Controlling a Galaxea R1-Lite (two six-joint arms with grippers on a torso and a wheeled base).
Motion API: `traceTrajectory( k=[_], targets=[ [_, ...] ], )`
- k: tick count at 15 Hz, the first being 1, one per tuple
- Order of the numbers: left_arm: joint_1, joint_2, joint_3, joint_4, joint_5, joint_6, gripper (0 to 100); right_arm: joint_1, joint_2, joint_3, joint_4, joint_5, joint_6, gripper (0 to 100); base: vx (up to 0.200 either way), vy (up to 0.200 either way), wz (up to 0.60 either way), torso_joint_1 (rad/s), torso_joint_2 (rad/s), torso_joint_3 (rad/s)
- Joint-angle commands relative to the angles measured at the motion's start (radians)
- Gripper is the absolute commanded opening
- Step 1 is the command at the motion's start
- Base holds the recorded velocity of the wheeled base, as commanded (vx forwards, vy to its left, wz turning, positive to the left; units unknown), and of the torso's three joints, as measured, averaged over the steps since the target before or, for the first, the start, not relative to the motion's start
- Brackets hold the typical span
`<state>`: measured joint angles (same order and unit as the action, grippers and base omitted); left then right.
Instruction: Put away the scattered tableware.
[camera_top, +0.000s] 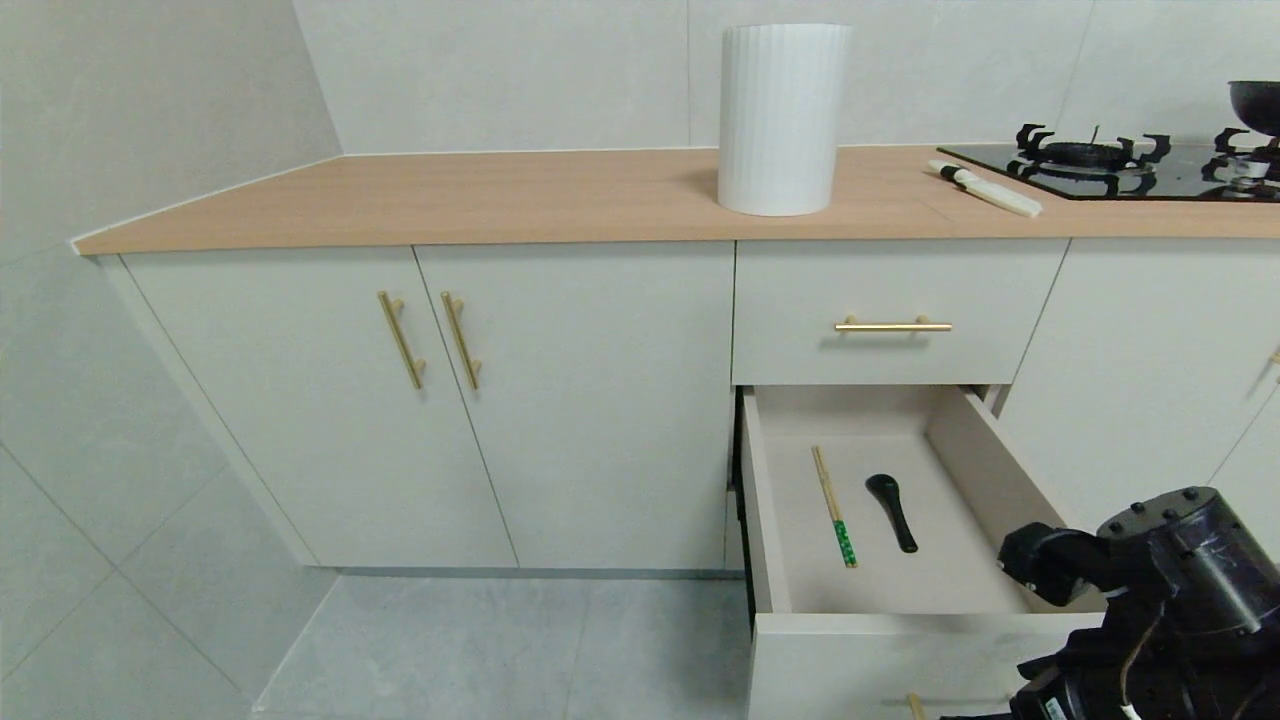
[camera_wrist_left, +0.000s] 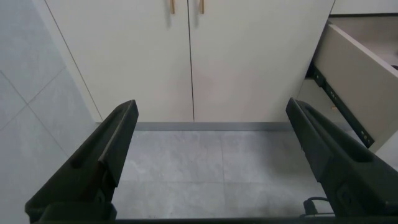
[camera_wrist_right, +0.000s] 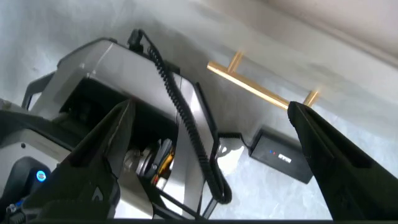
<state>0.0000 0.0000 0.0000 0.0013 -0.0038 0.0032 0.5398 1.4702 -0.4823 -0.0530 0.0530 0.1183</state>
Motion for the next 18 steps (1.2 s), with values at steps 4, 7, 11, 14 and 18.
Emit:
traceTrajectory(
  k=[4,7,11,14,18],
  targets=[
    [0.000,0.000,0.000,0.000,0.001,0.000,100,-0.020,0.091,-0.032,-0.005,-0.021,0.021,100,0.000,0.000,0.00,0.000,0.00,0.000],
    [0.000,0.000,0.000,0.000,-0.001,0.000,100,-0.032,0.136,-0.056,-0.002,-0.062,0.057,100,0.000,0.000,0.00,0.000,0.00,0.000],
    [0.000,0.000,0.000,0.000,-0.001,0.000,100,-0.037,0.209,-0.093,-0.001,-0.142,0.119,100,0.000,0.000,0.00,0.000,0.00,0.000],
    [0.000,0.000,0.000,0.000,0.001,0.000,100,-0.050,0.252,-0.128,-0.005,-0.209,0.172,100,0.000,0.000,0.00,0.000,0.00,0.000],
    [0.000,0.000,0.000,0.000,-0.001,0.000,100,-0.060,0.323,-0.179,-0.008,-0.285,0.250,100,0.000,0.000,0.00,0.000,0.00,0.000]
  ],
)
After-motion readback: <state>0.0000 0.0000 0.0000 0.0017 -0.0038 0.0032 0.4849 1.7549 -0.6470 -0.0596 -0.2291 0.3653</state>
